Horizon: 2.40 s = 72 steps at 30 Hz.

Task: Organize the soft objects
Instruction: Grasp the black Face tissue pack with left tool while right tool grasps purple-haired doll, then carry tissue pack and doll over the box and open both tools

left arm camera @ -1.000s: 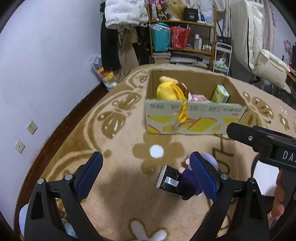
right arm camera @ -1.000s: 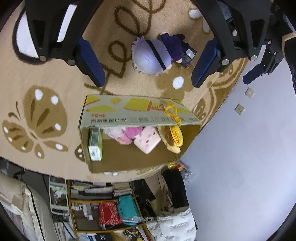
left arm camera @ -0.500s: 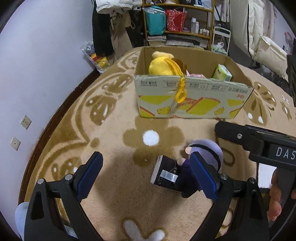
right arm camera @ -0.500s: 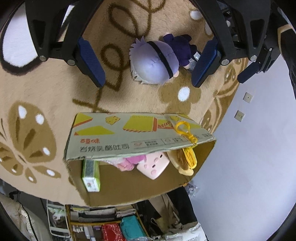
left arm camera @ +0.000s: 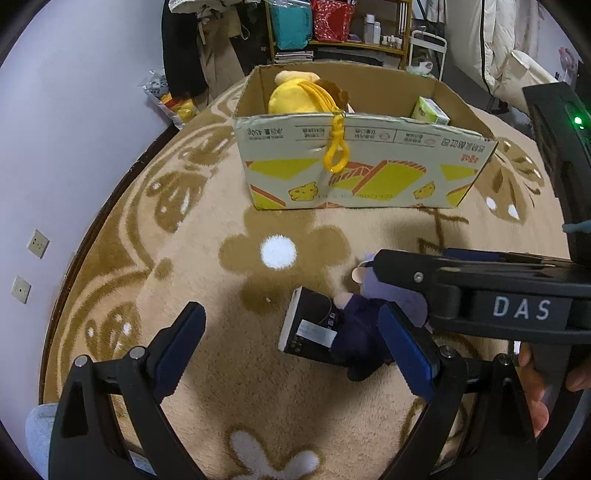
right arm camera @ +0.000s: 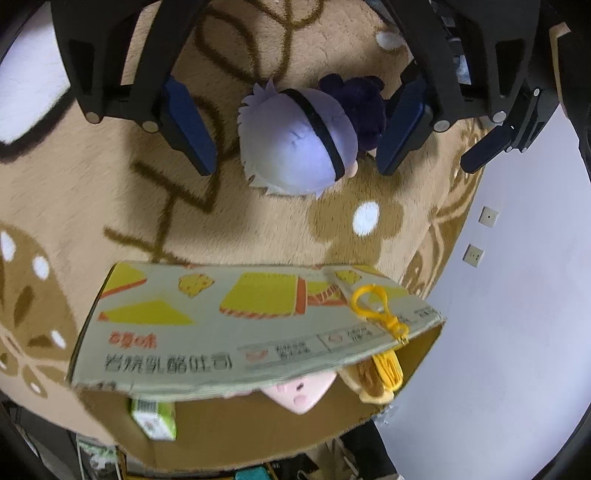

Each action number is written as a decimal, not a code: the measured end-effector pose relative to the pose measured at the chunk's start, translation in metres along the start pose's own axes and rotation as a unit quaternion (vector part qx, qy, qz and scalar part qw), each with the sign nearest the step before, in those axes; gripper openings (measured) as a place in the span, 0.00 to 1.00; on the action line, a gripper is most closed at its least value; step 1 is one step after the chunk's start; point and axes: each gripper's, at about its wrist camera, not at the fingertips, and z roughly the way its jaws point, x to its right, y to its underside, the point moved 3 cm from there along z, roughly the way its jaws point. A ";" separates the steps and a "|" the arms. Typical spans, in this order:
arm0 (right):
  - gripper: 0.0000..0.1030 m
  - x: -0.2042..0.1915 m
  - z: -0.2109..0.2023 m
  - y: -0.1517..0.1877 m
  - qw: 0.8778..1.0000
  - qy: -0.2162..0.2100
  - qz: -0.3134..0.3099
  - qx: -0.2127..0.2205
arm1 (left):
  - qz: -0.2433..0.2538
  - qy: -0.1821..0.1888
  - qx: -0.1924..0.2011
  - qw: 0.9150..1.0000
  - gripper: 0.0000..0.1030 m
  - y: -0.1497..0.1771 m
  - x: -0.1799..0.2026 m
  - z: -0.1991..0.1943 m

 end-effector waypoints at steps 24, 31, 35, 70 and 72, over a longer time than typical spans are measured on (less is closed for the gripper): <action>0.65 0.008 0.010 -0.003 1.000 0.025 0.006 -0.009 | 0.014 0.030 -0.049 0.998 0.91 0.006 0.011 0.021; 0.65 0.016 0.001 -0.009 0.999 0.039 0.007 0.002 | 0.026 0.039 -0.073 0.996 0.91 0.009 0.019 0.035; 0.65 0.015 -0.005 -0.011 0.999 0.049 -0.003 0.014 | 0.038 0.035 -0.085 0.995 0.91 0.012 0.023 0.044; 0.65 0.014 -0.060 -0.026 0.994 0.058 -0.023 0.095 | 0.002 -0.012 0.051 0.999 0.63 -0.020 0.000 -0.008; 0.65 0.012 -0.065 -0.027 0.992 0.061 -0.029 0.104 | -0.002 -0.015 0.065 0.998 0.63 -0.025 -0.003 -0.015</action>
